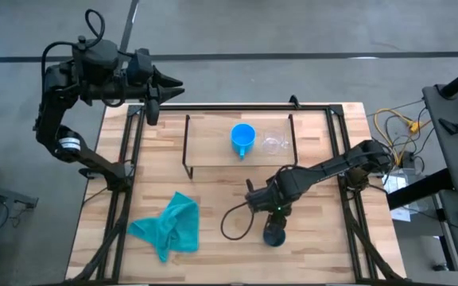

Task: Stack small to large cups/mugs on shelf
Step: Put the blue cup on the shelf

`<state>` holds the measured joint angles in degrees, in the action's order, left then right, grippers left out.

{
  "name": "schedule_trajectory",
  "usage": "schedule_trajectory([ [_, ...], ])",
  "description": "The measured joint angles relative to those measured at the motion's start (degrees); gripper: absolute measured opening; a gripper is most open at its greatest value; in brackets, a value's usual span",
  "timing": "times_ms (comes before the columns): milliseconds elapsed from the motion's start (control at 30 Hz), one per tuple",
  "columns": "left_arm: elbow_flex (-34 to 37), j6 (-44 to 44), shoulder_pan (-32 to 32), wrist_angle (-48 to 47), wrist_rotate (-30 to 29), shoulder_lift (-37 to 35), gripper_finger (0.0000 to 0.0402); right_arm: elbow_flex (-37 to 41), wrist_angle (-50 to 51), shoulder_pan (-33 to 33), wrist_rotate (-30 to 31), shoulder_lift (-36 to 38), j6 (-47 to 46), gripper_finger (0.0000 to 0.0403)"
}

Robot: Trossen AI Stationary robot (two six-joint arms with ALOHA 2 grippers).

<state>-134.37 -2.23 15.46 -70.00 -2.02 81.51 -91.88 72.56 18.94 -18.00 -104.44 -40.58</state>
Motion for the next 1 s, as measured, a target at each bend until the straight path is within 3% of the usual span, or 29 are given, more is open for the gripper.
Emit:
schedule_trajectory([
  [433,0.0,-0.1,0.0,0.0,0.0,0.1,0.0076,0.6,-2.7,1.1,1.4,0.0,-2.5,0.0136],
  [767,0.0,0.0,0.0,0.0,0.0,0.2,0.0076,8.0,-4.6,2.6,1.5,-0.1,-4.7,0.0137],
  [1000,0.0,0.3,0.0,0.1,0.0,0.2,0.0076,8.4,-9.1,2.5,1.5,-0.1,-5.5,0.0137],
])
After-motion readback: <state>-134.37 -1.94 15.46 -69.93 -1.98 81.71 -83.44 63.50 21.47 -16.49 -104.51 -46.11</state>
